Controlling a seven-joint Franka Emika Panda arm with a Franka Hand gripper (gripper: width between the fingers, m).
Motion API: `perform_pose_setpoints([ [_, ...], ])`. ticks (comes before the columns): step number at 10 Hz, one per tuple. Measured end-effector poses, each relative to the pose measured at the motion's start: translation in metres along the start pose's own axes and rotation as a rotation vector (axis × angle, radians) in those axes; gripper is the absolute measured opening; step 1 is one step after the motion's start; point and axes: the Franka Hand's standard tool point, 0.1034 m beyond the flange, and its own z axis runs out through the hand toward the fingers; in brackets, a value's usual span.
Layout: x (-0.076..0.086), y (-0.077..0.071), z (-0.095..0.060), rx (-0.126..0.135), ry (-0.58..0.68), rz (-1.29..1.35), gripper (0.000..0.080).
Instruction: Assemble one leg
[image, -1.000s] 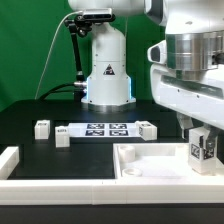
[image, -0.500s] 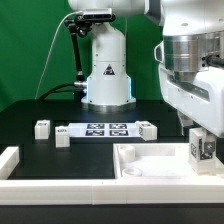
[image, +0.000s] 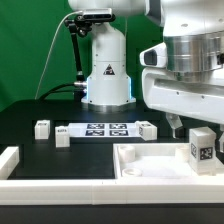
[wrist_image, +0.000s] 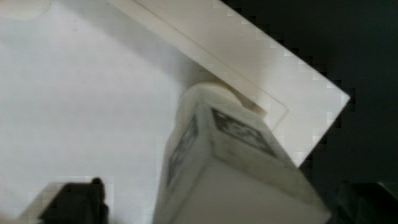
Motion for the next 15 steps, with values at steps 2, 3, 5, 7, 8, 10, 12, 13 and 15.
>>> perform_pose_setpoints([
  [2,0.0008,0.0006,-0.0001,-0.001,0.001,-0.310,0.0649],
  [3,0.0010,0.0006,-0.0001,-0.001,0.001,-0.422,0.0649],
  [5,0.0020,0.0013,-0.0001,-0.010,0.007,-0.664,0.0649],
  [7,0.0030,0.0020,-0.0003,-0.022,0.011,-0.941,0.0649],
  [8,0.0036,0.0018,-0.0005,-0.024,0.013,-1.017,0.0649],
  [10,0.0038,0.0021,-0.0004,-0.025,0.013,-1.013,0.0622],
  [12,0.0036,0.0019,-0.0003,-0.023,0.013,-0.978,0.0287],
  [13,0.0038,0.0021,-0.0002,-0.023,0.013,-0.967,0.0287],
  [15,0.0031,0.0020,0.0002,-0.021,0.014,-0.777,0.0290],
])
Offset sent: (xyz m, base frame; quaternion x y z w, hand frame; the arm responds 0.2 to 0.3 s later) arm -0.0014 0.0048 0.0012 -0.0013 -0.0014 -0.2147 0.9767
